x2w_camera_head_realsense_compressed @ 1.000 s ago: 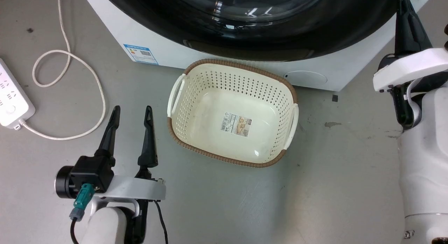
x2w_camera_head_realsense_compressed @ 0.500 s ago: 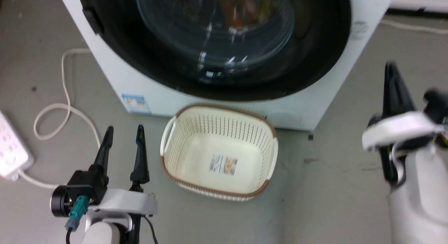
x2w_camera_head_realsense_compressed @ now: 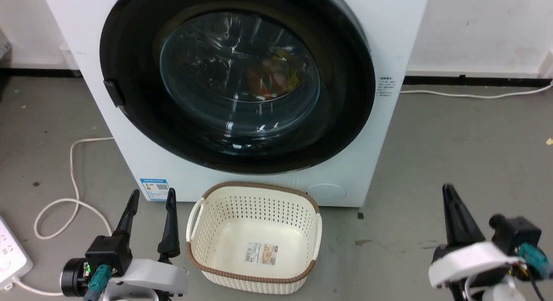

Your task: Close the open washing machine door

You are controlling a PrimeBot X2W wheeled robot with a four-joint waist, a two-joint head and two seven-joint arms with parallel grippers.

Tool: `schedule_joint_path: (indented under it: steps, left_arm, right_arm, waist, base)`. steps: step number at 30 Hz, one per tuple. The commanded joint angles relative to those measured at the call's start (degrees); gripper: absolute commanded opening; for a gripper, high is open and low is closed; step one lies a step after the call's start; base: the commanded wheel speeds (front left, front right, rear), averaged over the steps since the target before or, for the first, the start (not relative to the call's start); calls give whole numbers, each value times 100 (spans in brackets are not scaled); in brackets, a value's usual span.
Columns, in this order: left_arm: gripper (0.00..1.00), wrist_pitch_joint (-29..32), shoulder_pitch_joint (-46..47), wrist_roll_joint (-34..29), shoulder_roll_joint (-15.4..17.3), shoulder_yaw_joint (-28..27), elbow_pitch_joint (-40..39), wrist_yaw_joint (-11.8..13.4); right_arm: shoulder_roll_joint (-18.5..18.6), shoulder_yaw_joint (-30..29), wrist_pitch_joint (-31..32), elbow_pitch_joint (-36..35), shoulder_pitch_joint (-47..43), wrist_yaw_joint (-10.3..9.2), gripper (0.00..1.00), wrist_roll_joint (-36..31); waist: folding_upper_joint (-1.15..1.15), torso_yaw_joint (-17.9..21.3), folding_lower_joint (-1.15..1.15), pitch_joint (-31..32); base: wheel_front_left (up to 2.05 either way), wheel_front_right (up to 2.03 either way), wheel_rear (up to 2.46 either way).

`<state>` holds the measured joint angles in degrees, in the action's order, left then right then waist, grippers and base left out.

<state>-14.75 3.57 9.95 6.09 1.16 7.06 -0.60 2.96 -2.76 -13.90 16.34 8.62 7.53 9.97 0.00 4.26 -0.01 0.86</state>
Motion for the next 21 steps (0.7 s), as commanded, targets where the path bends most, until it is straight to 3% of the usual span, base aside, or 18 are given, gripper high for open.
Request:
schedule_joint_path:
  steps: [1,15,16,17,21]
  left_arm:
    - [100,-25,-64,-46,26,6,19,37]
    - [100,171,-108,24,16,125,-13,97]
    - [100,197,-122,42,11,132,-4,98]
    - [100,214,-134,51,12,139,4,99]
    - [100,248,-152,84,20,149,29,96]
  right_arm:
    - [-7,38,25,-99,-185,-4,0,-15]
    - [-8,327,468,-770,-1169,-4,0,-9]
    - [-8,324,505,-788,-1181,-4,24,-21]
    - [-8,322,528,-811,-1189,-4,100,-27]
    - [-8,324,569,-866,-1187,-4,100,-34]
  waist:
    - [0,-6,1,28]
    - [0,-108,1,97]
    - [0,-110,1,100]
    - [0,-110,1,101]
    - [0,-112,1,99]
  base:
    - [0,0,0]
    - [0,0,0]
    - [0,0,0]
    - [0,0,0]
    - [0,0,0]
